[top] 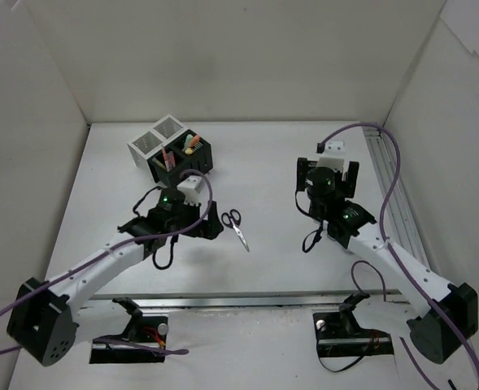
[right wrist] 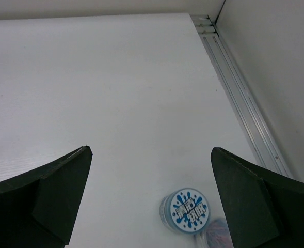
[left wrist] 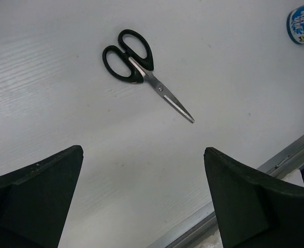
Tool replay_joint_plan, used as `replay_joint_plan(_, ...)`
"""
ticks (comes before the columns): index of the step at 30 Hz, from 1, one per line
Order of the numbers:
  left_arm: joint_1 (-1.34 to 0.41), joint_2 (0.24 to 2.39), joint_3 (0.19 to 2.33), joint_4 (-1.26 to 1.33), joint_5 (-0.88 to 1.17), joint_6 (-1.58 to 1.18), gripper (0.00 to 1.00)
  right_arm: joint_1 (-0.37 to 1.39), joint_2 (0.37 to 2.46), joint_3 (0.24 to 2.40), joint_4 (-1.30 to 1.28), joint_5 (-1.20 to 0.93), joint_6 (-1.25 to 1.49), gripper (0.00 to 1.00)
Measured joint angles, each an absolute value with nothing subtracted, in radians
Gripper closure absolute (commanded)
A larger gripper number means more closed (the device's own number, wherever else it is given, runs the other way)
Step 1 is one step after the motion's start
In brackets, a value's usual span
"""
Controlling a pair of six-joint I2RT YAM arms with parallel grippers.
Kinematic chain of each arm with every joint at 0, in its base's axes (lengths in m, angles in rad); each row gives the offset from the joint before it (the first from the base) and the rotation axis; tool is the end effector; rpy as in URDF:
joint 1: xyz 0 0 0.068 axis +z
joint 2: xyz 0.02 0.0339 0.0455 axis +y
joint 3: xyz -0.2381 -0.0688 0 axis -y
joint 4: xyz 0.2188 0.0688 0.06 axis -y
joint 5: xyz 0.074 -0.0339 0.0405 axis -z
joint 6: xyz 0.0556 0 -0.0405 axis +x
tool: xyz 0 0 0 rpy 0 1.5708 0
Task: Sort the stationery into containers
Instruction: Pick up the scissors from the center of the board.
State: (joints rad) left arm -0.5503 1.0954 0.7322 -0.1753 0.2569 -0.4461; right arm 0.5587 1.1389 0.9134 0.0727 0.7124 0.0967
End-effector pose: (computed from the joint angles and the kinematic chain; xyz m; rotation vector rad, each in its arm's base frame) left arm 0.2028 -0.1410 0.2380 0.2763 2.1946 -0.8485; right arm 0.2412 0.1079 0.3216 0.1314 1.6826 -0.1225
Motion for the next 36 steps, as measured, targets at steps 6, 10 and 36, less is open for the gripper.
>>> replay_joint_plan(6,-0.614,1.399,0.933,-0.182,0.124,-0.502,0.02,0.507,1.009,0.805,-0.008,0.695,0.203,0.02)
replay_joint_plan(10,-0.613,1.524,1.016,-0.214,0.043,-0.545,0.1,0.485,0.931,0.775,-0.049,0.693,0.237,0.02)
replay_joint_plan(36,-0.603,1.829,1.157,-0.25,-0.057,-0.653,0.55,0.445,0.916,0.759,-0.099,0.728,0.288,0.02)
